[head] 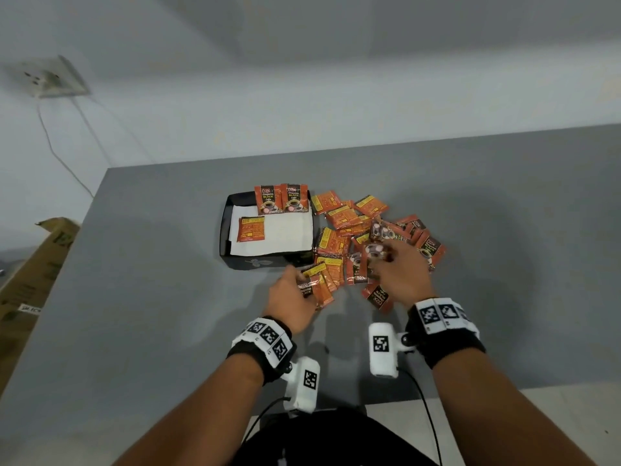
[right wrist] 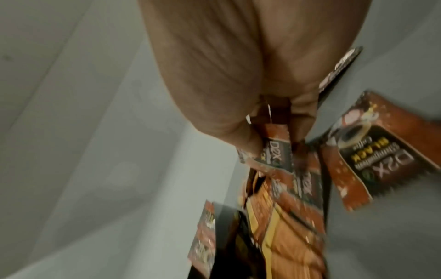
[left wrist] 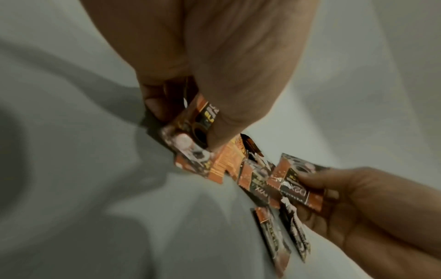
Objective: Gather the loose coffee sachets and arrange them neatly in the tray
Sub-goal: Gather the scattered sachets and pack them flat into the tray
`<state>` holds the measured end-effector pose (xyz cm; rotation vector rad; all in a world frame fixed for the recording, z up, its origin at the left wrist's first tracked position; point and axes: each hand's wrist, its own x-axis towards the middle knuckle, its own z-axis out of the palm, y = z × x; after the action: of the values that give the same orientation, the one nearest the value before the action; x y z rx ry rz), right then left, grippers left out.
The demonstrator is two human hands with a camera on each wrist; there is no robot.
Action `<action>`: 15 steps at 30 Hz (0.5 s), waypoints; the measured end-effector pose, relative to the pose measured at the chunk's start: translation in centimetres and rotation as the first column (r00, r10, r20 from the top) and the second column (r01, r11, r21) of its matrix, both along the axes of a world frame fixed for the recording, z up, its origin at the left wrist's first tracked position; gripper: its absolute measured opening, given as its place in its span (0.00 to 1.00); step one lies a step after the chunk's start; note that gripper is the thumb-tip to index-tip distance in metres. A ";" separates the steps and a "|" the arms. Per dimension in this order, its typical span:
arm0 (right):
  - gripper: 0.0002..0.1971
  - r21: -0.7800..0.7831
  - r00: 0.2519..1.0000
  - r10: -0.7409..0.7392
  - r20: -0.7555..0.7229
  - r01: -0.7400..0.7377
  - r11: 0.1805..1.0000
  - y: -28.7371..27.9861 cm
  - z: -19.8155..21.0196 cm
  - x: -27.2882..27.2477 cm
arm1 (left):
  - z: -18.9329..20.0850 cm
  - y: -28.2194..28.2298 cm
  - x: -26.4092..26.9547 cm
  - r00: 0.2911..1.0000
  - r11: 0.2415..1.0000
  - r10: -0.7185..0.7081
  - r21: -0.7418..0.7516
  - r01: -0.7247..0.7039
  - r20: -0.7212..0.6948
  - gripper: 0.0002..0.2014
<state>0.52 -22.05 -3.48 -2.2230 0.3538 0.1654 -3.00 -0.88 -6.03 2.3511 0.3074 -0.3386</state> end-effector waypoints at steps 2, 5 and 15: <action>0.19 0.061 0.997 -0.080 0.009 0.080 0.995 -0.9 0.4 0.2 | 0.3 0.2 0.1 0.999 0.997 0.031 -0.068 -0.029 0.023 0.12; 0.21 0.097 0.995 -0.099 -0.029 0.101 0.990 -0.4 -0.1 1.0 | 0.1 0.4 0.9 0.991 0.976 0.135 -0.171 -0.134 -0.006 0.18; 0.32 -0.168 0.978 -0.093 -0.187 0.062 0.984 3.9 -2.7 1.0 | -0.4 -2.1 2.0 0.984 0.984 0.156 0.103 -0.147 -0.086 0.24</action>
<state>1.56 -18.18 -6.19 -2.3544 0.5784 0.3236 -1.03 -2.99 -6.41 2.3921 0.5557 -0.3682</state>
